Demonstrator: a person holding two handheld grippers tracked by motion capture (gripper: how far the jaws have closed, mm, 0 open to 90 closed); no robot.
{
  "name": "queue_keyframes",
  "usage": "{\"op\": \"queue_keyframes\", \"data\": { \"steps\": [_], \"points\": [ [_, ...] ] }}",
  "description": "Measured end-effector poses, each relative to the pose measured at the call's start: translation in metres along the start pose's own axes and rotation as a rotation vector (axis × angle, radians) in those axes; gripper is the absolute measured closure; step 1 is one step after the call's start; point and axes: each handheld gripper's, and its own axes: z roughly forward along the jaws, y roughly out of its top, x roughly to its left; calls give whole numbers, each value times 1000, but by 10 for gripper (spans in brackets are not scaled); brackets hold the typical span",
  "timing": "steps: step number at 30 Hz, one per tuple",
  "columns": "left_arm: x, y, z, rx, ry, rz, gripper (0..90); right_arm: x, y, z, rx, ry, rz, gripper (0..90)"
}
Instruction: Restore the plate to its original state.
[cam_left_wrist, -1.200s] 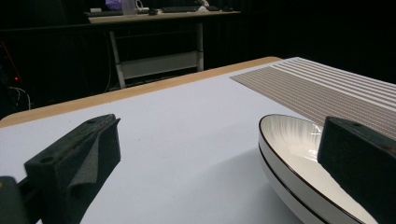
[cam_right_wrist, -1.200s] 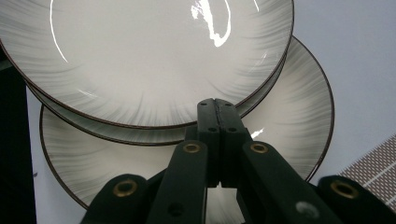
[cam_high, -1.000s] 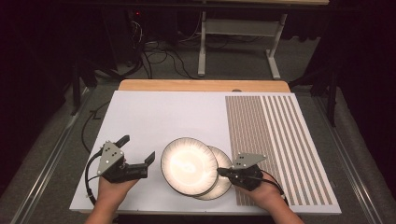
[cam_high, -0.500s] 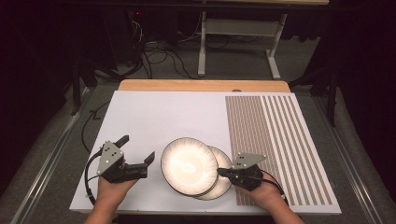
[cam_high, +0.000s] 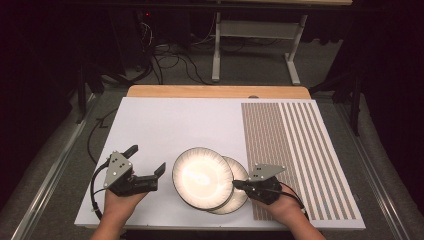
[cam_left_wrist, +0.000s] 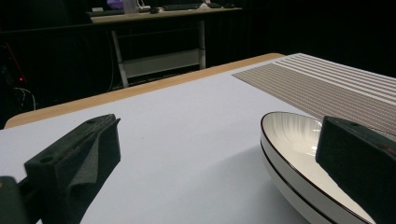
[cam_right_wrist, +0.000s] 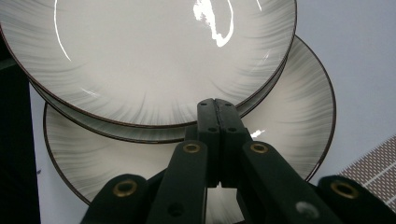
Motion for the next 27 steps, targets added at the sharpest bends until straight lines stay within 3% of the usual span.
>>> {"op": "queue_keyframes", "data": {
  "steps": [27],
  "points": [
    [2,1,-2,3,3,3,6,-3,-2,-3,6,-9,6,900]
  ]
}}
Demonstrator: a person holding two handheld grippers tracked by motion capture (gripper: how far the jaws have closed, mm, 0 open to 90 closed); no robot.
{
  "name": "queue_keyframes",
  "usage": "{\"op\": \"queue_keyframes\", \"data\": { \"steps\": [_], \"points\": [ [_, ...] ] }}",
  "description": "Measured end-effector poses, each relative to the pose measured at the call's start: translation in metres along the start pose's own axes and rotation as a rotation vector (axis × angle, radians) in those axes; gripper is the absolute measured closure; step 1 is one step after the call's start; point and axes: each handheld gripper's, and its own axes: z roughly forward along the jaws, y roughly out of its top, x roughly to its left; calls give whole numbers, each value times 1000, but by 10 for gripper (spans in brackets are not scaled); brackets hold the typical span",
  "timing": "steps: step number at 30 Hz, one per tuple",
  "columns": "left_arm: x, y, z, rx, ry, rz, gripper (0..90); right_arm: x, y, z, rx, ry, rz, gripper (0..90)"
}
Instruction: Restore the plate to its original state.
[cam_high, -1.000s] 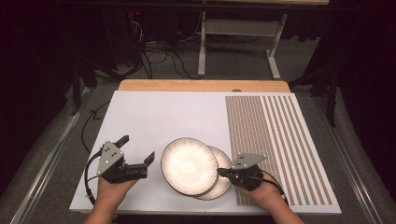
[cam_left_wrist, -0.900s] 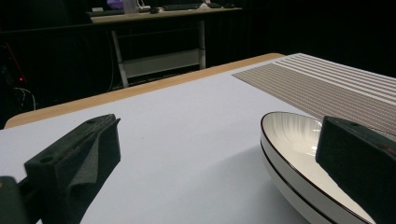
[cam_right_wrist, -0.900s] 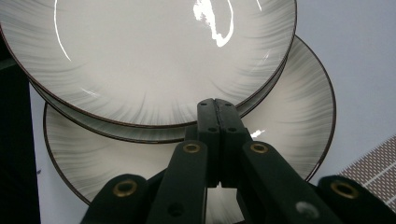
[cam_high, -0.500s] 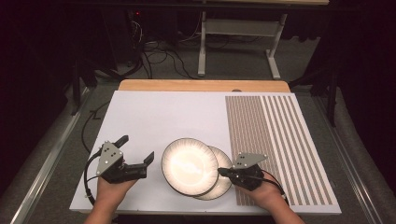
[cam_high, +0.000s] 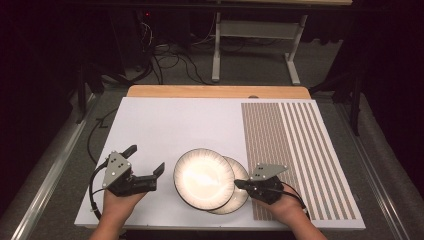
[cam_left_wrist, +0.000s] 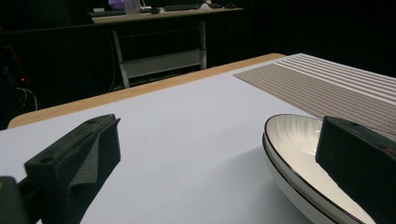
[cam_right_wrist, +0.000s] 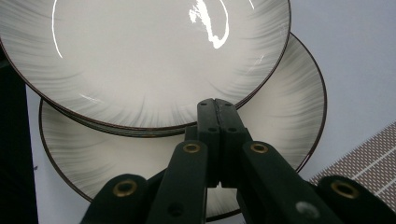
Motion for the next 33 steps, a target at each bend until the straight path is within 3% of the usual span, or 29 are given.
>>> {"op": "queue_keyframes", "data": {
  "steps": [33],
  "points": [
    [1,0,0,1,-4,-1,6,-4,-2,-6,-8,-12,17,900]
  ]
}}
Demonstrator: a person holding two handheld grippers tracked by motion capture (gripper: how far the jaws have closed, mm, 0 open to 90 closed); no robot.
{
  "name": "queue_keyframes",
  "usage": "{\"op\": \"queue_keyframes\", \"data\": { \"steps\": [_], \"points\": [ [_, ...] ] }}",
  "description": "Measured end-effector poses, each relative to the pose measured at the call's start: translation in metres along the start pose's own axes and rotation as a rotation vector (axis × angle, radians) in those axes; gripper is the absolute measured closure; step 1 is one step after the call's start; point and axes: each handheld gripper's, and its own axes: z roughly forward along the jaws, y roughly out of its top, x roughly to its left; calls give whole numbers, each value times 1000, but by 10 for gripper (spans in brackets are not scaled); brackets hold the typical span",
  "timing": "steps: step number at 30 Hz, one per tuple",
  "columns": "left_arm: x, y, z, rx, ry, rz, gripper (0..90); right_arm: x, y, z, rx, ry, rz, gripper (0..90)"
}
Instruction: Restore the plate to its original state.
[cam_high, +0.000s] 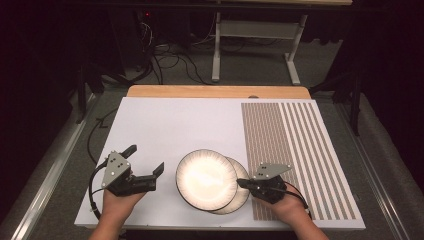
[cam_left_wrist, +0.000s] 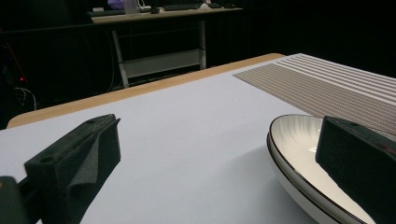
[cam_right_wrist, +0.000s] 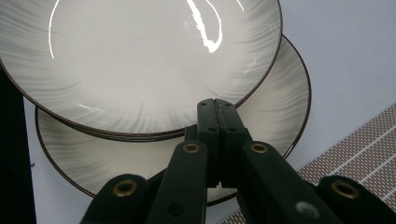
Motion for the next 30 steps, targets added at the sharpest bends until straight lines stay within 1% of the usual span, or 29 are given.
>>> {"op": "queue_keyframes", "data": {
  "steps": [7,23,30],
  "points": [
    [0,0,0,1,0,-1,6,-2,-1,-4,-4,-5,3,900],
    [0,0,0,0,-2,-3,6,-3,-2,-6,-2,-13,5,900],
    [0,0,0,0,-5,-3,6,-4,-2,-9,-9,-25,10,900]
  ]
}}
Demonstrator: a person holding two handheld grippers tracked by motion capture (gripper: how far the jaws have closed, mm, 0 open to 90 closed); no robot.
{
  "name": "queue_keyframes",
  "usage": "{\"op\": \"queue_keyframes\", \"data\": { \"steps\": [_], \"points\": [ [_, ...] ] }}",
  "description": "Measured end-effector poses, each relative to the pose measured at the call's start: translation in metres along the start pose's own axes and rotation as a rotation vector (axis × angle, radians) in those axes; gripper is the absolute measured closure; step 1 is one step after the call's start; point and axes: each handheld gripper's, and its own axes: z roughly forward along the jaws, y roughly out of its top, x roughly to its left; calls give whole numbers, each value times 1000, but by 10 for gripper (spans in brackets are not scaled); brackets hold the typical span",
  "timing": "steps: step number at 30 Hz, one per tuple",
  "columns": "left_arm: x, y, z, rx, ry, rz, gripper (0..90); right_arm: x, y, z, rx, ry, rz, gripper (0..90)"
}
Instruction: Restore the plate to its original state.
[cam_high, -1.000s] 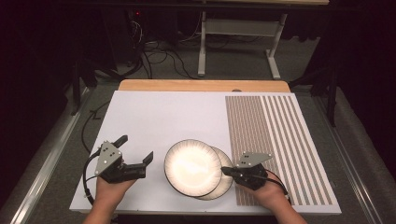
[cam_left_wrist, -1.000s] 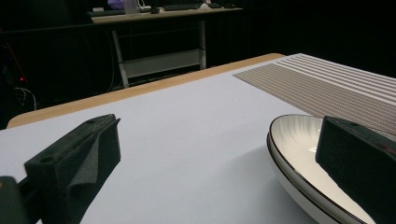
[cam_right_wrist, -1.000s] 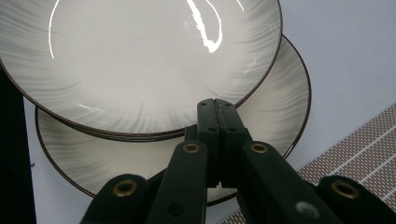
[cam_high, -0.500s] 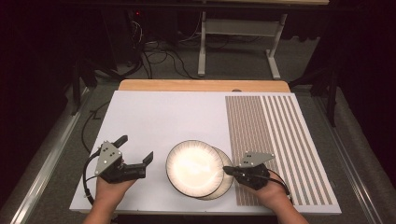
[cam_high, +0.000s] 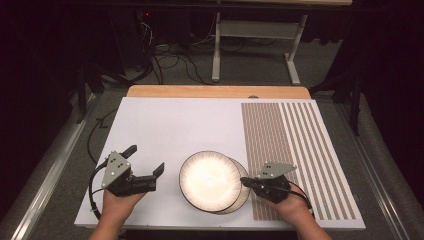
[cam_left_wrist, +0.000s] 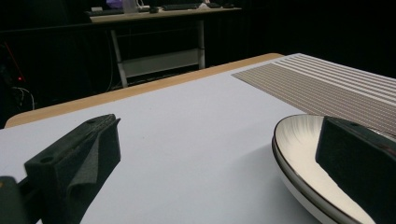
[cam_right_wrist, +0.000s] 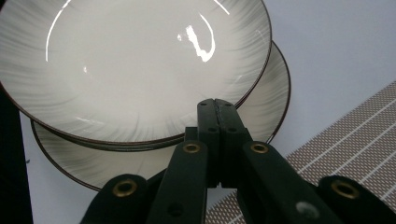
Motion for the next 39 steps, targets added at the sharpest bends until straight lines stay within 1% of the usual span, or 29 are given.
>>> {"op": "queue_keyframes", "data": {
  "steps": [2,16,26,39],
  "points": [
    [0,0,0,0,-1,-1,6,-2,-1,-3,-9,-2,6,900],
    [0,0,0,1,-2,3,6,-2,-1,-3,3,-6,-2,900],
    [0,0,0,1,-1,4,7,-3,-1,-5,-2,-9,9,900],
    [0,0,0,2,-3,3,7,-5,-2,-8,-4,-15,10,900]
  ]
}}
